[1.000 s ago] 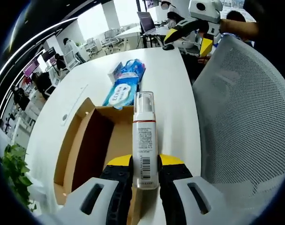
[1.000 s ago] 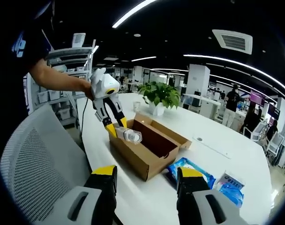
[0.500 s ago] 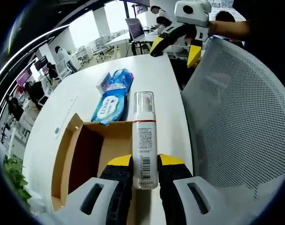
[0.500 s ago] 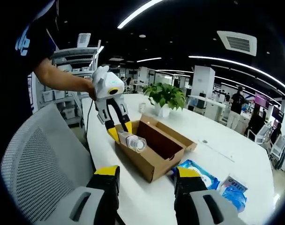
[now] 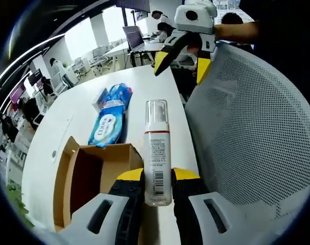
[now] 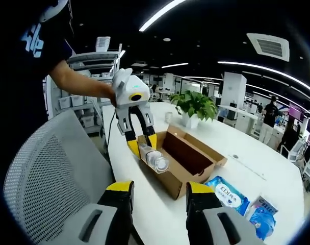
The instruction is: Operate the shoe box by opening the lid, removing the specified soft item, and placing it in the target area until the item is outside and the box remains undamaged.
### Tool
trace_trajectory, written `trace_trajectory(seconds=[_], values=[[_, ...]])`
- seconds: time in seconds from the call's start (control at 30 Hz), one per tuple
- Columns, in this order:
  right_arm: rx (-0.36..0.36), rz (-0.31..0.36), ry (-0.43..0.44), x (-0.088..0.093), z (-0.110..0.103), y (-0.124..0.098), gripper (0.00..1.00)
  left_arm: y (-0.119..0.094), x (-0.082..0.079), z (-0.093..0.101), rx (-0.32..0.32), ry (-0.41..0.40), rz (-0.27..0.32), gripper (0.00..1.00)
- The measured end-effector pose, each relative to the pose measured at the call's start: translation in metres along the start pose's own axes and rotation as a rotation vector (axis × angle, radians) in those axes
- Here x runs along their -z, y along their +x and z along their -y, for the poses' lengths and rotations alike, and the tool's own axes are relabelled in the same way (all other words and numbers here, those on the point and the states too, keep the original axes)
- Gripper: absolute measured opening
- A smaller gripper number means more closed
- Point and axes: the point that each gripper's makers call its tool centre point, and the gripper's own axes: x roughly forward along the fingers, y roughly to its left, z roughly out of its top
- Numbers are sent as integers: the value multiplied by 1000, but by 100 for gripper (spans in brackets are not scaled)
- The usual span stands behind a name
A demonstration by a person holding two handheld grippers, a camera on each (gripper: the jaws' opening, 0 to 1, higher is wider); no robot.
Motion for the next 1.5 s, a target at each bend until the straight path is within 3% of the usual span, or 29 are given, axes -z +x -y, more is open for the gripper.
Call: trace_trajectory(seconds=[0.83,1.13,1.5], values=[[-114,-5,-69,-5,-24,17,23,12,-21,29,100,121,48,19],[-132,-18,-84,-2,-29,18,17,14,-30,33,112,155,73,19],[-145,-40,-106,0,-31,20,16,17,-34,33,111,191,80,19]])
